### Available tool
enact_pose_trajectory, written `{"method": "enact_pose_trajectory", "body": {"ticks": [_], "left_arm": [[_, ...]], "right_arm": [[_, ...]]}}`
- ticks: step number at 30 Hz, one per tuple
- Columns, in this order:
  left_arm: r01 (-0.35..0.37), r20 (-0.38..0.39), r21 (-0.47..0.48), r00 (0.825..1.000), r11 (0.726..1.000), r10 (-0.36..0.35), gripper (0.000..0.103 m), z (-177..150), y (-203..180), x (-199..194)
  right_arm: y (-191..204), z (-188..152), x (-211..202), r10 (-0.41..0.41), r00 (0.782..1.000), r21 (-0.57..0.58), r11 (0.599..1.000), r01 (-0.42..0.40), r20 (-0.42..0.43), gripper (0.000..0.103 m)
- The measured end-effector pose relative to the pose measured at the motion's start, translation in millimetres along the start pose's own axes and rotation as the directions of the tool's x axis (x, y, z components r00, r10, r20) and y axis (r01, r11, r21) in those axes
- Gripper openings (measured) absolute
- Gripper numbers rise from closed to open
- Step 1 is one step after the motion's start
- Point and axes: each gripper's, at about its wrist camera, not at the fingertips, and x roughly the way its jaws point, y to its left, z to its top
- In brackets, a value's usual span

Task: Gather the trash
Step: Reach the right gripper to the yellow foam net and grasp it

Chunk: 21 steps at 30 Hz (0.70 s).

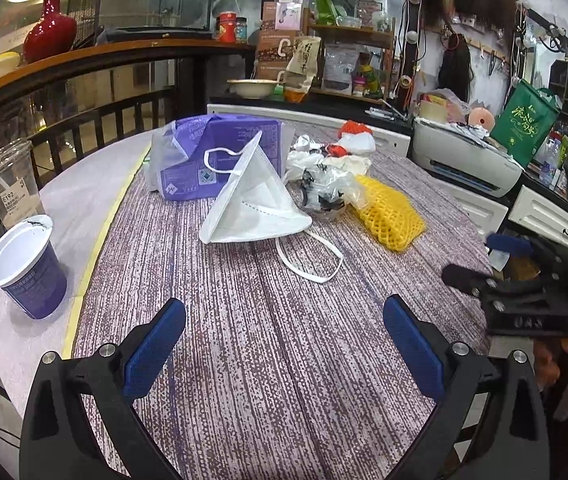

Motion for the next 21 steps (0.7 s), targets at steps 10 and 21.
{"method": "enact_pose_trajectory", "body": {"ticks": [10,21], "left_arm": [[0.046,-0.065,-0.008,0.997,0.999,-0.047,0.098,4.1,2.5,13.3],[0.016,-0.086,-0.084,0.996,0.996,-0.024,0.098,20.6,31.2,28.4]], "right_arm": [[7.5,49.2,58.8,0.022,0.995,-0.121,0.992,-0.034,-0.099,0.085],[2.2,63.9,80.4,0.013,0.994,-0.151,0.988,-0.03,-0.113,0.034]]}}
